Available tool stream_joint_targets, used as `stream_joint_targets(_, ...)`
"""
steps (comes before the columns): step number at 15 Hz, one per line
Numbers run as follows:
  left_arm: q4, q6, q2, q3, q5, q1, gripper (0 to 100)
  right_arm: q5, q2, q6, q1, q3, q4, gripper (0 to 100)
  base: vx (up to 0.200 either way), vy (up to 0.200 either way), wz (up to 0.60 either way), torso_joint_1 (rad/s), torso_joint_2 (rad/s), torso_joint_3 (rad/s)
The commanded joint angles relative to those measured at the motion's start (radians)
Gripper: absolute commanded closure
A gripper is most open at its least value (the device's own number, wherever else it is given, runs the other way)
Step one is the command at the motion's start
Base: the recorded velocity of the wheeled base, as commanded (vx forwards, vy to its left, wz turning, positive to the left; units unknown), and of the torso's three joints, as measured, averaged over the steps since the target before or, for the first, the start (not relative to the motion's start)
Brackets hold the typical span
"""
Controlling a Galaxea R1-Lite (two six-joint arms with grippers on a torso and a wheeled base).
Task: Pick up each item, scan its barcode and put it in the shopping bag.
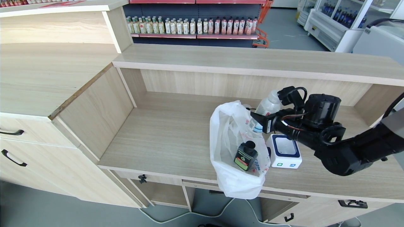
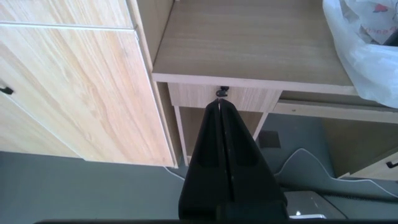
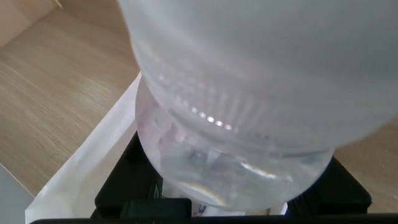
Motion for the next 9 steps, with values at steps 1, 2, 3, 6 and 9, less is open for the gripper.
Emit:
stream_joint_targets(1,0.0,0.0,0.0,0.0,0.0,0.0,100,-0.005,0.127,-0.028,0.021,-0.08,-0.014,100,0.0,0.0,0.0,0.0,0.0,0.0)
stream_joint_targets(2,0.0,0.0,0.0,0.0,0.0,0.0,100,-0.005,0.149,-0.028,0.032,-0.111,-0.01,100,0.0,0.0,0.0,0.0,0.0,0.0)
stream_joint_targets(3,0.0,0.0,0.0,0.0,0.0,0.0,100,-0.005,0.175,-0.028,0.043,-0.14,-0.013,100,0.0,0.0,0.0,0.0,0.0,0.0)
stream_joint_targets(6,0.0,0.0,0.0,0.0,0.0,0.0,100,0.0,0.23,-0.028,0.056,-0.217,-0.004,100,0.0,0.0,0.0,0.0,0.0,0.0)
stream_joint_targets(9,0.0,0.0,0.0,0.0,0.0,0.0,100,0.0,0.29,-0.028,0.069,-0.3,-0.002,100,0.0,0.0,0.0,0.0,0.0,0.0)
